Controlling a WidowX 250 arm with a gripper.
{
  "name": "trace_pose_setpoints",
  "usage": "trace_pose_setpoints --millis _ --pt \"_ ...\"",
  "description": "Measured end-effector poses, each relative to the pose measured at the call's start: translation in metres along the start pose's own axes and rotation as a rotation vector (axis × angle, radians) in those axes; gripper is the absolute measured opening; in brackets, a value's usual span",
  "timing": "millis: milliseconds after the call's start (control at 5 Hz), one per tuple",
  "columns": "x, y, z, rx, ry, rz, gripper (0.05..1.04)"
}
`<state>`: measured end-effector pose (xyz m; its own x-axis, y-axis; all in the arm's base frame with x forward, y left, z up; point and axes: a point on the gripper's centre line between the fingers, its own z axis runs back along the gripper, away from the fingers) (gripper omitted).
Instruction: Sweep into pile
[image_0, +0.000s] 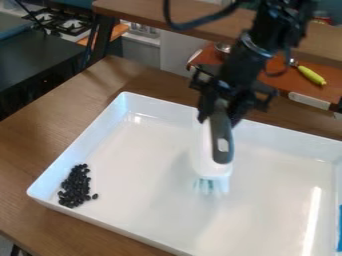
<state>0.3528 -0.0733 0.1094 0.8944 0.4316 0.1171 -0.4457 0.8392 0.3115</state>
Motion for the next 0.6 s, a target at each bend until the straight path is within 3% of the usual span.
trace_pose_setpoints --millis 200,600 --pt "-0.002 -0.023 -0.012 0.027 0.006 -0.068 0.480" --pt "-0.025 -0.056 0.007 -0.029 0.037 -0.190 0.480"
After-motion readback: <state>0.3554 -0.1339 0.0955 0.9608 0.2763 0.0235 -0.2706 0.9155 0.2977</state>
